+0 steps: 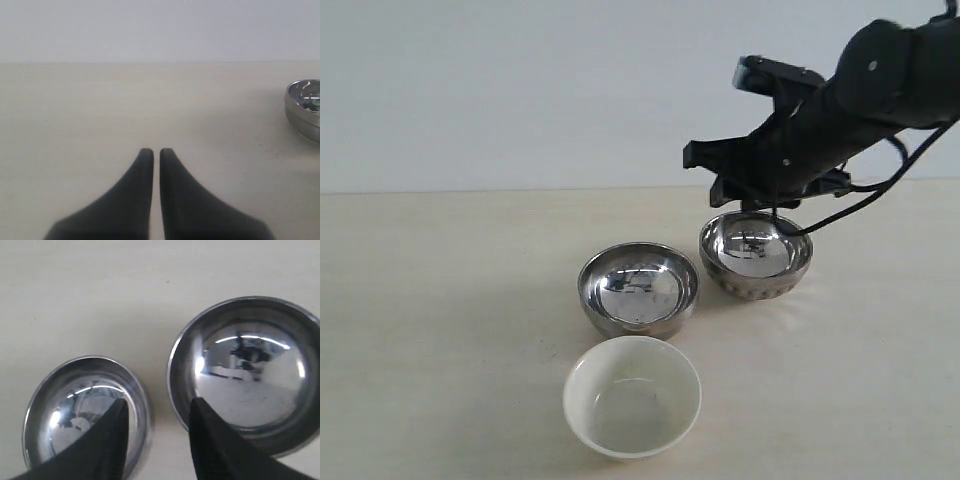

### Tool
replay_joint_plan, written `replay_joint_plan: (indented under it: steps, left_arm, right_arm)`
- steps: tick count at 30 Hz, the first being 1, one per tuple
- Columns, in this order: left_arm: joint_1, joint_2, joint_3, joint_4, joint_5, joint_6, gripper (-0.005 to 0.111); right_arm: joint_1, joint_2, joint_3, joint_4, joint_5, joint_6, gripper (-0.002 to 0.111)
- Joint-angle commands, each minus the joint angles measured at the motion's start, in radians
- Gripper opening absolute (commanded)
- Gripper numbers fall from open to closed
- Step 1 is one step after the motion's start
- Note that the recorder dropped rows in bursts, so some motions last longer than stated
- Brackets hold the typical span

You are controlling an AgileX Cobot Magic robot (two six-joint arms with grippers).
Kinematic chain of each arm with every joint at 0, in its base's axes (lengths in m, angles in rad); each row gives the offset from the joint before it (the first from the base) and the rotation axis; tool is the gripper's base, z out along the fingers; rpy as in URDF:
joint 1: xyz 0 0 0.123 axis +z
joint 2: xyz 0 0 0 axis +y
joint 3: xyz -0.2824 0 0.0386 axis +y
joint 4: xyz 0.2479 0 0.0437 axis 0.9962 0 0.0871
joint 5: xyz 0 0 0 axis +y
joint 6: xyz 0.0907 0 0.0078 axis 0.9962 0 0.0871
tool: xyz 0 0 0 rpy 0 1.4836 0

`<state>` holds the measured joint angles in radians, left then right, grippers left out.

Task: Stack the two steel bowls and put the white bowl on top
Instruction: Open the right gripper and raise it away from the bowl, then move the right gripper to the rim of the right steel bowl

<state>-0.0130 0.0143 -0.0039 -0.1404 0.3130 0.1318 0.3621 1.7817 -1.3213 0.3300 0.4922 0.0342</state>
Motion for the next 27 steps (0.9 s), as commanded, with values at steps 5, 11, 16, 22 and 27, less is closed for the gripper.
replay_joint_plan:
  steps: [5, 11, 16, 22, 27]
  left_arm:
    - [0.003, -0.007, 0.004, -0.008, -0.002, -0.009, 0.004]
    - [0.003, -0.007, 0.004, -0.008, -0.002, -0.009, 0.004]
    - [0.003, -0.007, 0.004, -0.008, -0.002, -0.009, 0.004]
    - [0.003, -0.007, 0.004, -0.008, -0.002, -0.009, 0.004]
    - [0.003, -0.007, 0.004, -0.008, -0.002, -0.009, 0.004]
  right_arm:
    - [-0.167, -0.188, 0.006, -0.091, 0.187, -0.018, 0.035]
    - [-0.219, -0.238, 0.022, -0.111, 0.268, -0.034, 0.035]
    - [-0.250, -0.255, 0.111, -0.105, 0.203, -0.051, 0.035]
    - [-0.251, -0.257, 0.263, -0.096, 0.032, -0.046, 0.035]
    - [-0.251, -0.257, 0.263, -0.048, 0.032, -0.034, 0.035]
